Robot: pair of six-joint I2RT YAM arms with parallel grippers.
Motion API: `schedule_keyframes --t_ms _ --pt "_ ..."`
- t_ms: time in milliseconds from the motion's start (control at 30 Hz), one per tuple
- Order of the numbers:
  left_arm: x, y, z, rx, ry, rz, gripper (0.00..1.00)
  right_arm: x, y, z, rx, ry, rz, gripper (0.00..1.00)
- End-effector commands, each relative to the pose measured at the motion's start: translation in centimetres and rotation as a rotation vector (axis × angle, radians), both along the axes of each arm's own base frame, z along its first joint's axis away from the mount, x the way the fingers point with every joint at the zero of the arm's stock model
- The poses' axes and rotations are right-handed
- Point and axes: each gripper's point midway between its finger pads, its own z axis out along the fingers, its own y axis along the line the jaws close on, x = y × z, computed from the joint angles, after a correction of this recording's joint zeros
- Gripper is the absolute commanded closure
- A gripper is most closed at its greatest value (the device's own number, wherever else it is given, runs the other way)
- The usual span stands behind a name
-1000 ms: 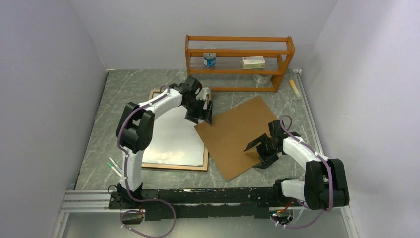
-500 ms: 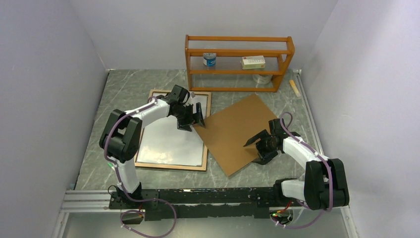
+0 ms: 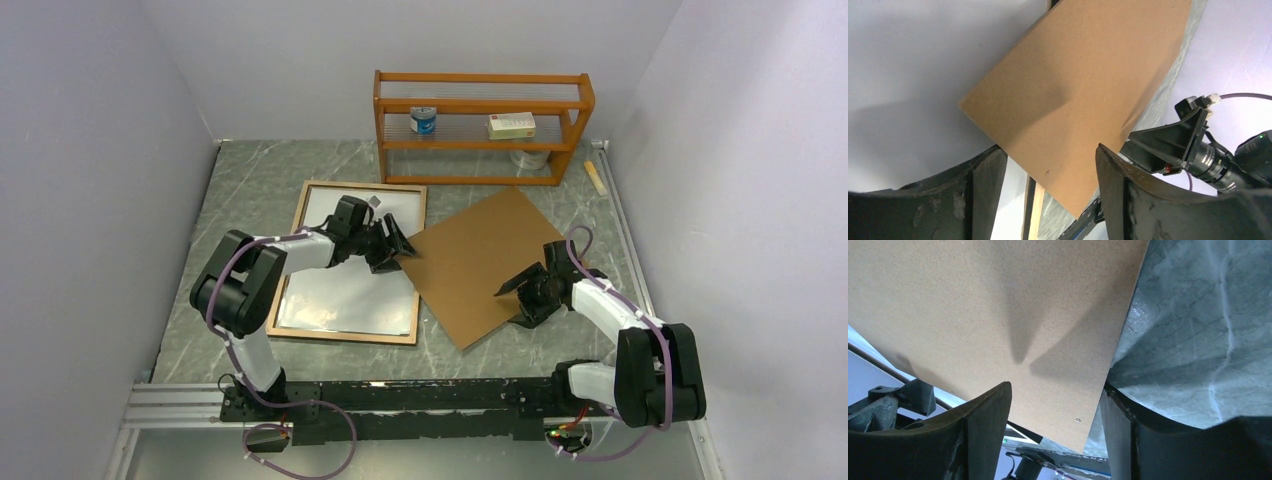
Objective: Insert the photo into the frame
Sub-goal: Turn over the photo frame item at the center of the board.
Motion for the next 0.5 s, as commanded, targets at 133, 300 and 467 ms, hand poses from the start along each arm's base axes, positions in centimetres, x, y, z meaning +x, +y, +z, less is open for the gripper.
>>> schedule_keyframes --t_ms 133,300,467 --pt "1.4 -2.0 3.1 -0.21 -0.074 0.047 0.4 1.4 0.1 0.8 0.006 -0.09 0.002 0.37" --pt "1.6 -2.9 4.3 -0.355 -0.08 0.071 0.47 1.2 0.6 0.6 0.036 -0.096 0.012 0.4" --pt "1.8 -3.4 4.0 -0.458 -0.057 0.102 0.52 0.8 1.0 0.1 0.061 -0.088 0.018 0.42"
